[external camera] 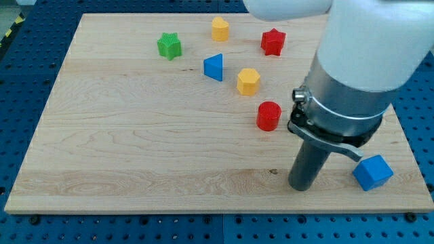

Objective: Place the green star diagonal to the yellow hexagon

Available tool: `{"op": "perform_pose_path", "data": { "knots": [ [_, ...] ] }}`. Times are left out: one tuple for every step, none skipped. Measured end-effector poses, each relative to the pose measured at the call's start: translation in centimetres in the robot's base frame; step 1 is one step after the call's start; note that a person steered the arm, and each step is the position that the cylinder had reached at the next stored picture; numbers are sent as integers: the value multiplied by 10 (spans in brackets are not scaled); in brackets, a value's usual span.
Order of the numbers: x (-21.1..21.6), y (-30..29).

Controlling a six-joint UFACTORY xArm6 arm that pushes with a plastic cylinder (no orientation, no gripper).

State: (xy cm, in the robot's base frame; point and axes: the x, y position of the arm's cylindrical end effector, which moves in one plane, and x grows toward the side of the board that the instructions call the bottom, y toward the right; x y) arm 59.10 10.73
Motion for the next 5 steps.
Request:
{"op": "perform_pose_path", "data": {
  "knots": [
    [2,-13],
    [4,-26],
    [5,-35],
    [4,-52],
    [-18,-82]
  ]
}}
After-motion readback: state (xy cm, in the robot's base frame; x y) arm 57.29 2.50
